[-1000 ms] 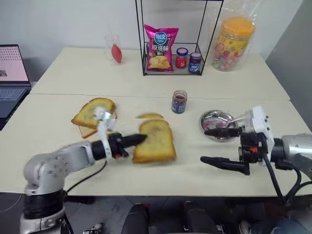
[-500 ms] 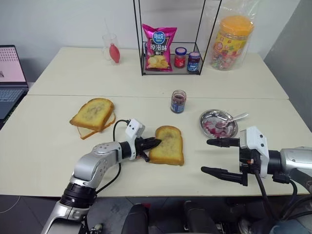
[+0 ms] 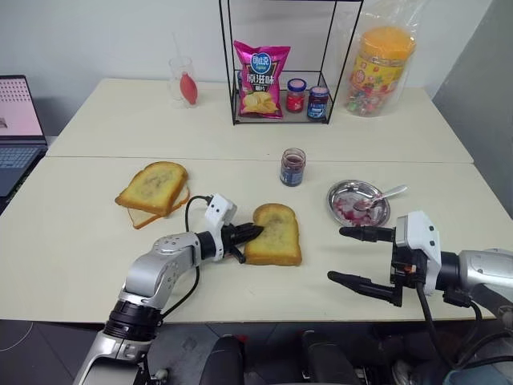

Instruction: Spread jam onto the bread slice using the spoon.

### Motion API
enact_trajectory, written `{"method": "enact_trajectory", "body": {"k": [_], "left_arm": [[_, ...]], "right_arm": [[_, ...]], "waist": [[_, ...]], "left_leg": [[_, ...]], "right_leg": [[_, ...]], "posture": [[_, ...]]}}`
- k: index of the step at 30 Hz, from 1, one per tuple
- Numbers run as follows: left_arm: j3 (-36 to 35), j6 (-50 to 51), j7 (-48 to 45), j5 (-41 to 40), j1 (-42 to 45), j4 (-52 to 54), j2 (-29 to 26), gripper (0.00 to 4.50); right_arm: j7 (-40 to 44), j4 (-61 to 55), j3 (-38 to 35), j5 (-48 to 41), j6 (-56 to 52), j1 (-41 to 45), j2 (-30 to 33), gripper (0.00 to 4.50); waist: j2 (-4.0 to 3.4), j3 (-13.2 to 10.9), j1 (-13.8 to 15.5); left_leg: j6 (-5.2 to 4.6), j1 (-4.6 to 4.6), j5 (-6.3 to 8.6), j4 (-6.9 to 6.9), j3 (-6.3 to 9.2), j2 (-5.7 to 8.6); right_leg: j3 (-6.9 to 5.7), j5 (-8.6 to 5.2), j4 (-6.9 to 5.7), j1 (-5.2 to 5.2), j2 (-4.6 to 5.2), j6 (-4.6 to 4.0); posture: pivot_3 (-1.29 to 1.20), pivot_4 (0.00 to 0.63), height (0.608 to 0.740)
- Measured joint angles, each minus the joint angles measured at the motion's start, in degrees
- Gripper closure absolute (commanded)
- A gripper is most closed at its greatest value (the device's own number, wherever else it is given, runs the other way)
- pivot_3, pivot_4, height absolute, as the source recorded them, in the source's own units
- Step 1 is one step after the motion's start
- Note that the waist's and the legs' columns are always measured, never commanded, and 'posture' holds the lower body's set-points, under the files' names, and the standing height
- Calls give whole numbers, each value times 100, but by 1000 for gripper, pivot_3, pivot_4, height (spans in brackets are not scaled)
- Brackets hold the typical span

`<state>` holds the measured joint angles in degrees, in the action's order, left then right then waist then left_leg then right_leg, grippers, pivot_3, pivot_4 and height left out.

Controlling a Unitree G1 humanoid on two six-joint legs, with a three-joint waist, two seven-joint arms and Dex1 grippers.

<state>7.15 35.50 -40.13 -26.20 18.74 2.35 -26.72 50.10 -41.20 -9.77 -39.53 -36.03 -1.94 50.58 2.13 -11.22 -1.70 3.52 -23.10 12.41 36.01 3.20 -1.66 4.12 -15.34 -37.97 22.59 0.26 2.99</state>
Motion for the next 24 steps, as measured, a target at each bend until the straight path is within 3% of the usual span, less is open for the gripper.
{"method": "enact_trajectory", "body": {"k": [9,18,21,24], "left_arm": [[-137,-326,79,265,-181,263,-135,1881],[-634,-1279,-133,872,-656,485,-1078,34],[-754,-1517,-308,904,-652,478,-1138,34],[-727,-1467,-771,562,-432,881,-1139,34]], "right_arm": [[-15,-5,-5,-7,30,-68,-10,0],[-354,-91,-255,-5,43,-181,-242,0],[-575,-111,-328,21,90,-238,-454,0],[-1410,93,-749,330,425,-323,-1298,0]], "waist": [[0,0,-2],[0,0,2],[0,0,14],[2,-1,50]], "left_leg": [[0,0,0,-2,0,0],[0,-1,0,-3,-2,-1],[0,-3,0,-2,-1,-1],[1,-15,0,3,6,0]], "right_leg": [[0,0,1,0,0,0],[1,-3,3,1,3,-5],[-1,-16,3,0,4,-29],[-8,-15,4,2,4,-26]], "posture": [[0,150,740],[0,150,740],[0,150,740],[0,150,740]]}}
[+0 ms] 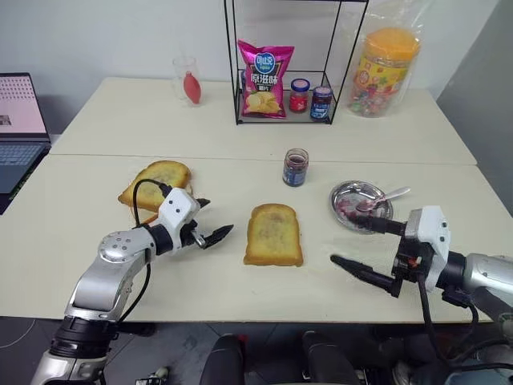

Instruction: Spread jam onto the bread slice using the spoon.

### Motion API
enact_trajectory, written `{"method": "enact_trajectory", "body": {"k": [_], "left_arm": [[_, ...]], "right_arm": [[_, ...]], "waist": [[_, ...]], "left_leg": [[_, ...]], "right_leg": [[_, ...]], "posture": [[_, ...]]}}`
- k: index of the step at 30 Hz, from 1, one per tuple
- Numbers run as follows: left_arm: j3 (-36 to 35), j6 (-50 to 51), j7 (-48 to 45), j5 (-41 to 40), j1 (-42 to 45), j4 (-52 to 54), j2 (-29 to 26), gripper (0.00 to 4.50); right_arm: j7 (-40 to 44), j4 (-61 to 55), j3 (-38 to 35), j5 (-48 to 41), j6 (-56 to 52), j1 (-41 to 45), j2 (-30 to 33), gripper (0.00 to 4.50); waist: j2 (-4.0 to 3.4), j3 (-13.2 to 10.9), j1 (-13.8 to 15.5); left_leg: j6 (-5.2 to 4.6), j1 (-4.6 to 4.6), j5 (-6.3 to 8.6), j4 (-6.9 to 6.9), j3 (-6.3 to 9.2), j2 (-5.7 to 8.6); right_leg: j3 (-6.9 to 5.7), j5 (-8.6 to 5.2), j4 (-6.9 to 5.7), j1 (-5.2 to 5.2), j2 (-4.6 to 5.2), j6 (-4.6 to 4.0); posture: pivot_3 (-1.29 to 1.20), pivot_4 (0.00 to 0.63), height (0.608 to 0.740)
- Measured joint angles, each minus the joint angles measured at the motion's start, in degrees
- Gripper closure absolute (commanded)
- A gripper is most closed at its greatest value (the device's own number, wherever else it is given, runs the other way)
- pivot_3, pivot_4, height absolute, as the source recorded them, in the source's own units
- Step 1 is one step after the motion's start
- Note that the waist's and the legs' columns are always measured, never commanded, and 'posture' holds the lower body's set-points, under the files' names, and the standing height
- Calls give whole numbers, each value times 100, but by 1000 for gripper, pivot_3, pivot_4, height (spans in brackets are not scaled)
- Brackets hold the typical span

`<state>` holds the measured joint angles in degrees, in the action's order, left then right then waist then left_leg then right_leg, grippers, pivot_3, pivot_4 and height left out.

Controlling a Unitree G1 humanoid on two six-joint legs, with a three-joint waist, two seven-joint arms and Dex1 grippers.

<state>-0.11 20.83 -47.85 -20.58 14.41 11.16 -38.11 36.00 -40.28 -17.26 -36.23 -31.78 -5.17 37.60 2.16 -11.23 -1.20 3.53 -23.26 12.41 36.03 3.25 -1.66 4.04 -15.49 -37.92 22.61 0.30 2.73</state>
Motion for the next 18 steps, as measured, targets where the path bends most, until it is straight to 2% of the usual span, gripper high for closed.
{"method": "enact_trajectory", "body": {"k": [4,10,15,18], "left_arm": [[404,130,-539,-305,595,981,-59,34],[1119,544,-926,-542,1051,1348,80,34],[1348,576,-837,-491,1362,1299,558,34],[1538,499,-896,-347,1380,1177,586,34]], "right_arm": [[-942,576,-389,425,340,14,-836,0],[-1905,1634,-571,755,507,536,-1524,0],[-2108,2990,-751,532,495,1374,-1817,0],[-2107,3851,-844,429,493,1868,-1828,0]], "waist": [[-7,3,-28],[-21,0,-105],[-30,0,-108],[-36,-1,-116]], "left_leg": [[0,1,0,0,-16,7],[-1,22,-1,-3,-14,-5],[-3,29,-1,-1,-17,-4],[-3,29,-1,-6,-18,-2]], "right_leg": [[12,17,2,0,8,30],[15,16,-20,1,-12,22],[19,17,-14,-15,-12,21],[21,17,-13,-14,-12,21]], "posture": [[0,150,740],[0,150,740],[0,150,740],[0,150,740]]}}
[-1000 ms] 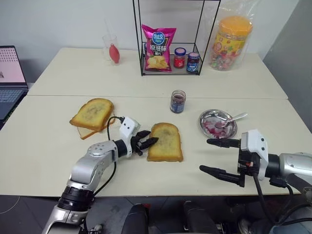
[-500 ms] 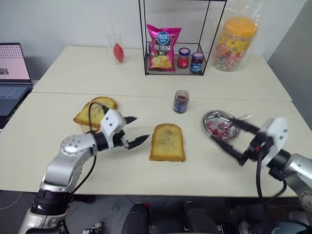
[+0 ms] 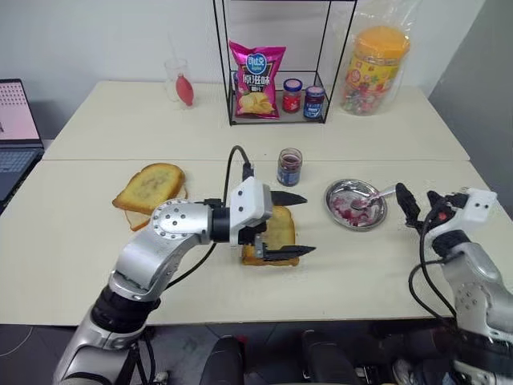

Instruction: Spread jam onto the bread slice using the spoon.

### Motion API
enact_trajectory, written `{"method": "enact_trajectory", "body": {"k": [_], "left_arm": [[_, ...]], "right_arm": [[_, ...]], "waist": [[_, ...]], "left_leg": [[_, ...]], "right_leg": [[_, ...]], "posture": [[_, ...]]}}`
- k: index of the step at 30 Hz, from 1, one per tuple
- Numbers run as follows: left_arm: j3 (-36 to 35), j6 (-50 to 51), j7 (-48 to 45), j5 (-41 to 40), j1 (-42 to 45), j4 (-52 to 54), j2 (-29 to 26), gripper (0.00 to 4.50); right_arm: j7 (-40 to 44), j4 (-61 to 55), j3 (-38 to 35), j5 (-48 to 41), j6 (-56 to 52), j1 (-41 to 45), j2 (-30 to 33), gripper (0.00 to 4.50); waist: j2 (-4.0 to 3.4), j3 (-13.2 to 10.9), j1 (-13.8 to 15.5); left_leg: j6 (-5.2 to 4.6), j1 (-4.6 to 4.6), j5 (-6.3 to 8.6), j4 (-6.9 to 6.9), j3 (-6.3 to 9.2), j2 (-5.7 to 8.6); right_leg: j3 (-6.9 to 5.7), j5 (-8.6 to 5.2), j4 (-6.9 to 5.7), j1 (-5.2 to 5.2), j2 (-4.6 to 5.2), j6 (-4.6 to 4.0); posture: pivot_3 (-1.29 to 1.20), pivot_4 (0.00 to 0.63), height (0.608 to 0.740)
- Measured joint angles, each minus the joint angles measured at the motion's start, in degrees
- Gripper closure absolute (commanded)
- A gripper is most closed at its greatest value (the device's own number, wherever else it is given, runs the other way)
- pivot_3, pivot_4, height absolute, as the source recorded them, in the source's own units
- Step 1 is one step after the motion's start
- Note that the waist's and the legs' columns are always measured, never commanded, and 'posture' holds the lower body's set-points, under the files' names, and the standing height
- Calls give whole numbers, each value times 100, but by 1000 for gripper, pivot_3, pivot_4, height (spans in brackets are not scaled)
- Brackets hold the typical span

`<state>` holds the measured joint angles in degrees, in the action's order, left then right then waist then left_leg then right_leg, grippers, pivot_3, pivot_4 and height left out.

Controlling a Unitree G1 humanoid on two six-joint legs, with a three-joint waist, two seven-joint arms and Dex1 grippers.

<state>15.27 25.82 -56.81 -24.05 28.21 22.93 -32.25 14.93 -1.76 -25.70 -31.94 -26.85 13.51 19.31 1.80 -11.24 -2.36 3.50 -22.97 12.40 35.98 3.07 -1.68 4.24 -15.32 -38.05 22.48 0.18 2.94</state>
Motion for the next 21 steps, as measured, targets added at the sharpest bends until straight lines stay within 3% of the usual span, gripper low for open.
{"method": "enact_trajectory", "body": {"k": [10,20,21], "left_arm": [[148,-28,-136,149,-4,-149,105,34],[231,-32,-161,191,114,-277,122,34],[231,-28,-161,191,165,-302,122,12]], "right_arm": [[405,1710,-165,-471,-264,919,113,0],[774,2671,-349,-761,-394,1532,265,0],[791,2727,-352,-762,-397,1547,266,189]], "waist": [[-11,-5,-3],[-12,-5,-4],[-12,-5,-5]], "left_leg": [[-1,-2,0,1,-2,0],[-1,-3,0,-2,1,0],[-1,-3,0,-1,0,0]], "right_leg": [[3,1,-3,4,-1,1],[0,1,-1,3,-1,2],[0,1,-1,3,-1,2]], "posture": [[0,150,740],[0,150,740],[0,150,740]]}}
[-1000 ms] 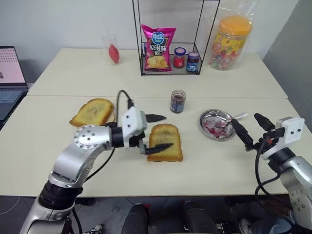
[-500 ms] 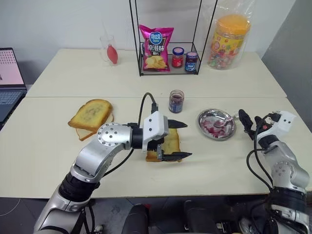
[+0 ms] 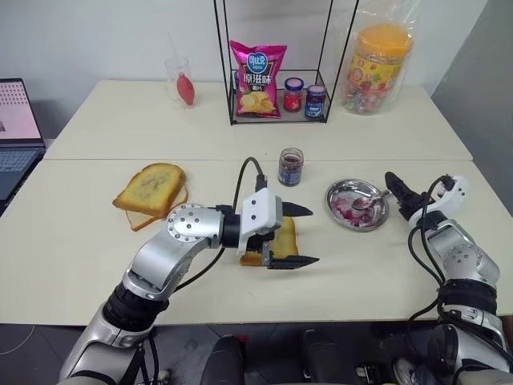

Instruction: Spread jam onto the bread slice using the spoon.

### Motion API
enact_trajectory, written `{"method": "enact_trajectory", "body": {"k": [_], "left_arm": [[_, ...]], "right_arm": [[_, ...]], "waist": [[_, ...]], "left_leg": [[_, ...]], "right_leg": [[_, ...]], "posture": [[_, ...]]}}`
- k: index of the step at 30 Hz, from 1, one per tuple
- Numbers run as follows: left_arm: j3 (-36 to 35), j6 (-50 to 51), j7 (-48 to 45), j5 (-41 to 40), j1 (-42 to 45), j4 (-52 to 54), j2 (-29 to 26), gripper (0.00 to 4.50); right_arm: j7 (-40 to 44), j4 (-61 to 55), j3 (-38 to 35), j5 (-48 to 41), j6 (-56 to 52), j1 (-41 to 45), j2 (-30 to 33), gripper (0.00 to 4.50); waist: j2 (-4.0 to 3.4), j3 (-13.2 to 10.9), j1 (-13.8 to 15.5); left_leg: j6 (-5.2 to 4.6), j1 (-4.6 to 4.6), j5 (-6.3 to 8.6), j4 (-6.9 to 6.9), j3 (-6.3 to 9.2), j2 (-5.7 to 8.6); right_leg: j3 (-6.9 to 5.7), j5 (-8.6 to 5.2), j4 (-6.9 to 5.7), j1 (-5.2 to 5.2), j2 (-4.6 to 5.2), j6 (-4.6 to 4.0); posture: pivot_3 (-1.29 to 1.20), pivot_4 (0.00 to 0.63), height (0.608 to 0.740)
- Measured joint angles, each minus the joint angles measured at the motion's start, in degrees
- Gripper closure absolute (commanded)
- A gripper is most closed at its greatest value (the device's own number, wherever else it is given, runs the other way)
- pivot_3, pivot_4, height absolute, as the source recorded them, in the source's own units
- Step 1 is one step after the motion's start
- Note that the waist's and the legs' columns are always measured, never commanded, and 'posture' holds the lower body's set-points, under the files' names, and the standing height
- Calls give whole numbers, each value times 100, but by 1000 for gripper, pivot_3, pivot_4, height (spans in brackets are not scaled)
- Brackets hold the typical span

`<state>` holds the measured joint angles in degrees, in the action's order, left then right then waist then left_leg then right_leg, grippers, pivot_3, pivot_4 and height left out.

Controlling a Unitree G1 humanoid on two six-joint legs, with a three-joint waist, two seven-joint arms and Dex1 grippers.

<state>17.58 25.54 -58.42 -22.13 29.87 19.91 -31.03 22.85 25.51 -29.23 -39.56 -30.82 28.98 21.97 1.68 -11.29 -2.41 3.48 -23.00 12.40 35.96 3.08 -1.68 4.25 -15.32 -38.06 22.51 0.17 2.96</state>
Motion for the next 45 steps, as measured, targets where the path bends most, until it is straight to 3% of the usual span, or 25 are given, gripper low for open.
{"method": "enact_trajectory", "body": {"k": [7,15,19,31,40,45], "left_arm": [[2,19,-3,18,75,-10,-6,0],[2,29,13,55,158,-19,-6,0],[2,18,16,96,158,-25,-15,0],[-67,-155,15,226,161,-258,-48,0],[-263,-214,113,286,22,-323,-129,0],[-771,49,497,210,-234,-324,-146,0]], "right_arm": [[92,366,-54,-3,-65,108,66,1638],[199,402,-165,-129,-109,147,67,3704],[204,408,-286,-259,-160,194,66,4401],[362,144,-323,-688,-861,267,127,4458],[434,-962,-319,-836,-1116,-238,264,4458],[294,-2028,-317,-1014,-1176,-333,274,4458]], "waist": [[-1,-1,-8],[-1,-1,-41],[-1,-1,-43],[-6,-1,-53],[-10,-4,-52],[-19,-9,-76]], "left_leg": [[0,1,0,0,0,0],[0,1,0,0,0,0],[0,0,0,1,0,0],[0,1,0,0,2,0],[0,1,0,0,2,0],[0,2,0,0,2,-1]], "right_leg": [[0,0,-1,0,0,0],[0,0,-1,0,0,0],[1,0,-1,0,0,0],[-1,0,0,-3,0,1],[-1,0,0,-3,0,1],[0,0,-4,-1,-1,1]], "posture": [[0,150,740],[0,150,740],[0,150,740],[0,150,740],[0,150,740],[0,150,740]]}}
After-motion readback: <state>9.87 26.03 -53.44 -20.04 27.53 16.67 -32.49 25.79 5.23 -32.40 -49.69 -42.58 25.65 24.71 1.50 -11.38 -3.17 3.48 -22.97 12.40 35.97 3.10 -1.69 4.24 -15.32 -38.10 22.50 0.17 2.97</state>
